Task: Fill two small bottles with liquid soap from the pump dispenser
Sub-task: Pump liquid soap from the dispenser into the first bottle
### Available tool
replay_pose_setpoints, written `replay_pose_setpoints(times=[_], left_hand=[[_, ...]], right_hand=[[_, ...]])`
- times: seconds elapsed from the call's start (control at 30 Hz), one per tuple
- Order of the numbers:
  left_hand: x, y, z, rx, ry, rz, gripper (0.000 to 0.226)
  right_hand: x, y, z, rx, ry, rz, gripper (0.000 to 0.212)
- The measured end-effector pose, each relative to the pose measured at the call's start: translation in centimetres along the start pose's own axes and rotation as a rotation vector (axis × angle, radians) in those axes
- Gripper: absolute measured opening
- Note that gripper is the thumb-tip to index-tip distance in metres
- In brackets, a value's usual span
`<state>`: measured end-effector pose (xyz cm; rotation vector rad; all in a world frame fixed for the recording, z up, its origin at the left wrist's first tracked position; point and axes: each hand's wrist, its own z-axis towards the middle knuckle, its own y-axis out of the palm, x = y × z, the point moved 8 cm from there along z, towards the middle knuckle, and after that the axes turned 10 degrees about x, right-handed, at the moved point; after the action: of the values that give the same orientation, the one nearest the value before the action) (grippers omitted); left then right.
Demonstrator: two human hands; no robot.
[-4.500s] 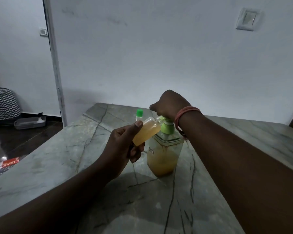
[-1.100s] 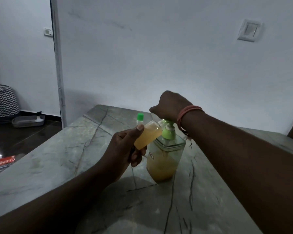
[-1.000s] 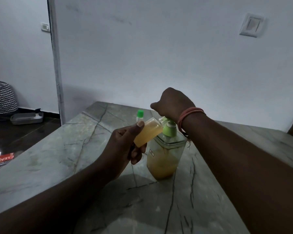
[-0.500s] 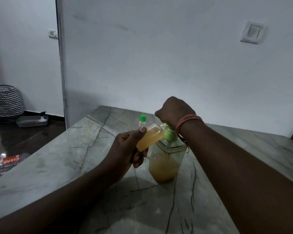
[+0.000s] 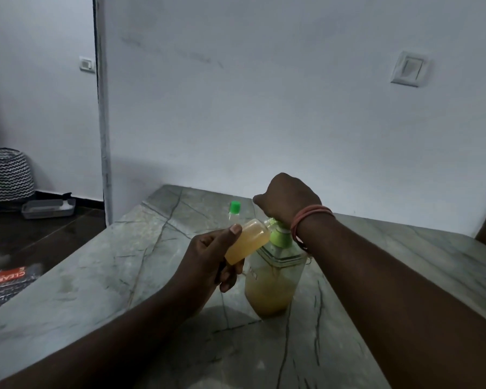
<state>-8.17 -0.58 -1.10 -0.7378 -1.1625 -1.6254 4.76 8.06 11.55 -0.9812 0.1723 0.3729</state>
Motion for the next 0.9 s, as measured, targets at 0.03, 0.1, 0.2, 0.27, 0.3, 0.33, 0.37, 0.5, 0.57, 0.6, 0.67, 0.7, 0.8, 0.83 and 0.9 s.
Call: replay_pose_setpoints(times=[0.03, 0.1, 0.2, 0.27, 0.3, 0.33, 0.37, 0.5, 0.57, 0.6, 0.67, 0.7, 0.8, 0.83, 0.9], left_hand=[[0.0, 0.0, -0.1, 0.009, 0.000, -0.003, 0.033], [-0.2, -0.1, -0.2, 0.016, -0.011, -0.014, 0.036], [-0.5, -0.3, -0.2, 0.013, -0.016, 0.000, 0.036], [-0.5, -0.2, -0.2, 0.008, -0.009, 0.011, 0.036], [-0.5, -0.2, -0.1, 0.009, -0.005, 0.017, 0.036], [-0.6, -0.2, -0.1, 0.011, -0.006, 0.019, 0.037], [-0.8, -0.3, -0.2, 0.014, -0.012, 0.012, 0.038], [-0.2, -0.2, -0.2, 0.012, -0.008, 0.005, 0.039], [0.0, 0.1, -0.3, 0.000, -0.010, 0.003, 0.039], [-0.1, 0.2, -0.2, -0.005, -0.010, 0.007, 0.038], [-0.3, 0.1, -0.1, -0.012, -0.007, 0.005, 0.038], [-0.2, 0.0, -0.1, -0.015, -0.002, 0.004, 0.037], [-0.1, -0.1, -0.2, -0.004, -0.001, 0.014, 0.036], [-0.1, 0.0, -0.2, -0.006, -0.003, 0.016, 0.036], [-0.1, 0.2, -0.2, -0.005, -0.007, 0.019, 0.037]], right_hand=[[-0.1, 0.0, 0.1, -0.017, -0.005, 0.005, 0.025], [-0.3, 0.2, 0.0, -0.053, -0.008, -0.009, 0.027], [-0.3, -0.5, -0.2, 0.038, -0.041, -0.040, 0.026], [0.1, -0.7, -0.5, 0.085, -0.021, -0.018, 0.023], [0.2, -0.5, -0.6, 0.080, -0.012, -0.022, 0.023], [0.1, -0.2, -0.7, 0.061, -0.007, -0.035, 0.023], [0.1, 0.2, -0.8, 0.037, -0.008, -0.050, 0.023], [-0.5, -0.1, -0.4, -0.036, -0.023, -0.026, 0.022], [-0.6, -0.6, -0.1, -0.023, -0.047, -0.065, 0.025], [-0.6, -0.9, 0.0, -0.001, -0.058, -0.082, 0.026], [-0.6, -0.4, 0.0, 0.033, -0.057, -0.064, 0.025], [-0.4, -0.1, 0.0, 0.045, -0.041, -0.046, 0.025], [0.0, 0.7, -0.1, 0.005, -0.007, -0.022, 0.024], [0.2, 0.7, -0.1, -0.009, -0.003, -0.011, 0.025], [0.4, 0.6, 0.0, -0.025, 0.002, 0.013, 0.026]])
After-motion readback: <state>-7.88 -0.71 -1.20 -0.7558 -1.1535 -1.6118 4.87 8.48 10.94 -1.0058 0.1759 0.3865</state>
